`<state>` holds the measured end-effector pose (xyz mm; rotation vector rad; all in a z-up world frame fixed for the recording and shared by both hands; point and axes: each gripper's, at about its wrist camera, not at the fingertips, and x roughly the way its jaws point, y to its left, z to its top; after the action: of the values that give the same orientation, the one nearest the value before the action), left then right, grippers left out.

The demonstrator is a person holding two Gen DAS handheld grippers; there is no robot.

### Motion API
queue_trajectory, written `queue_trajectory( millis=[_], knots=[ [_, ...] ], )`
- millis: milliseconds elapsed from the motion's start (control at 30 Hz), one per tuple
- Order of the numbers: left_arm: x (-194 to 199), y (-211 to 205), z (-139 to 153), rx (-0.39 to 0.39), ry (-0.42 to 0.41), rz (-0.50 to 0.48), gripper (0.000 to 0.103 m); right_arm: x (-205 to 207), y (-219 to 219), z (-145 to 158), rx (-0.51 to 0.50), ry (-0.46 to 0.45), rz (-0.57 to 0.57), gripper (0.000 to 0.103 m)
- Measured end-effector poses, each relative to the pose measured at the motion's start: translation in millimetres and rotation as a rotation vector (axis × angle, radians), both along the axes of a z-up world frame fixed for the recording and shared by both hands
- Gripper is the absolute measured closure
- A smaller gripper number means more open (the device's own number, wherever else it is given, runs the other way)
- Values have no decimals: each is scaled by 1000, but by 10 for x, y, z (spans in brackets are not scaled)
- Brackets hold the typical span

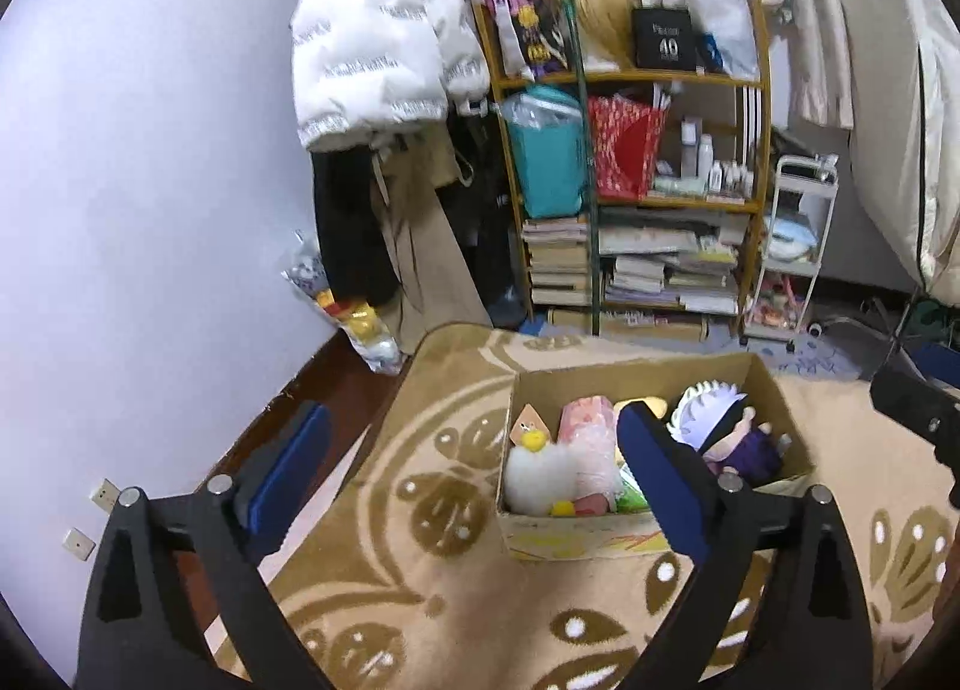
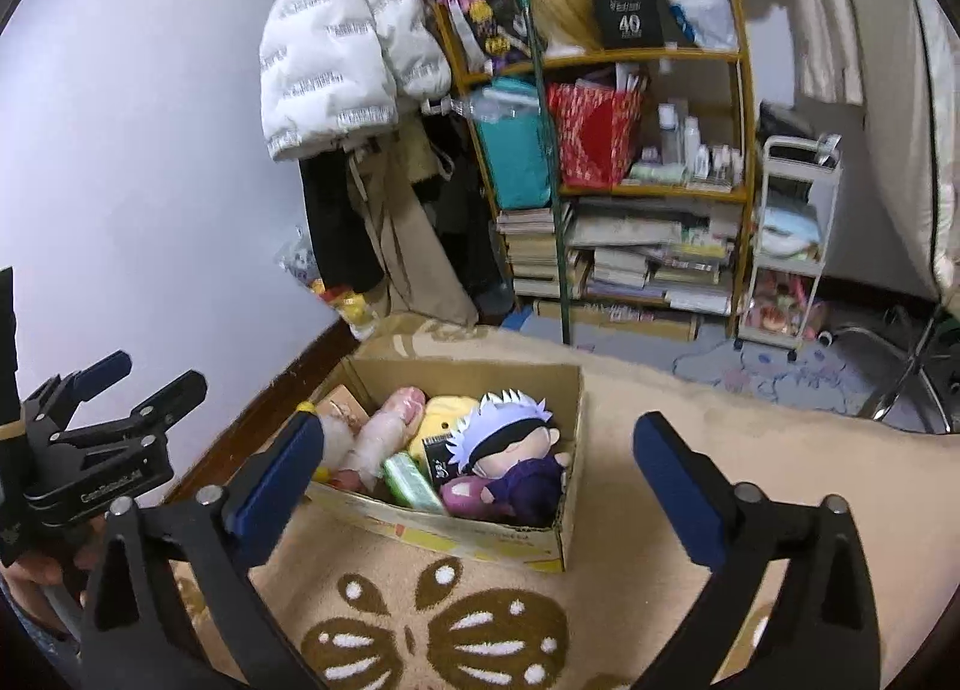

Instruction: Organize soft objects

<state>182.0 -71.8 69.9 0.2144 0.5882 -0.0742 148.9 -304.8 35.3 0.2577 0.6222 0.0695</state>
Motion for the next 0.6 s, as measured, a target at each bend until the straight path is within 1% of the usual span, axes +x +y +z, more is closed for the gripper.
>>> queue_trajectory(
  millis=[100,333,433,600],
  knots=[
    [-188,63,160,-25,-25,10,3,-231,-1,191,-12,-45,-4,0],
    [-702,213,418,-99,-97,24,1,-710,13,506,-60,-120,-7,0],
    [-916,240,467,-104,-146,37,1,-920,22,581,-62,-146,-8,0],
    [-1252,258,494,-94,-186,4,1,-1189,79,613,-88,-163,-13,0]
  ],
)
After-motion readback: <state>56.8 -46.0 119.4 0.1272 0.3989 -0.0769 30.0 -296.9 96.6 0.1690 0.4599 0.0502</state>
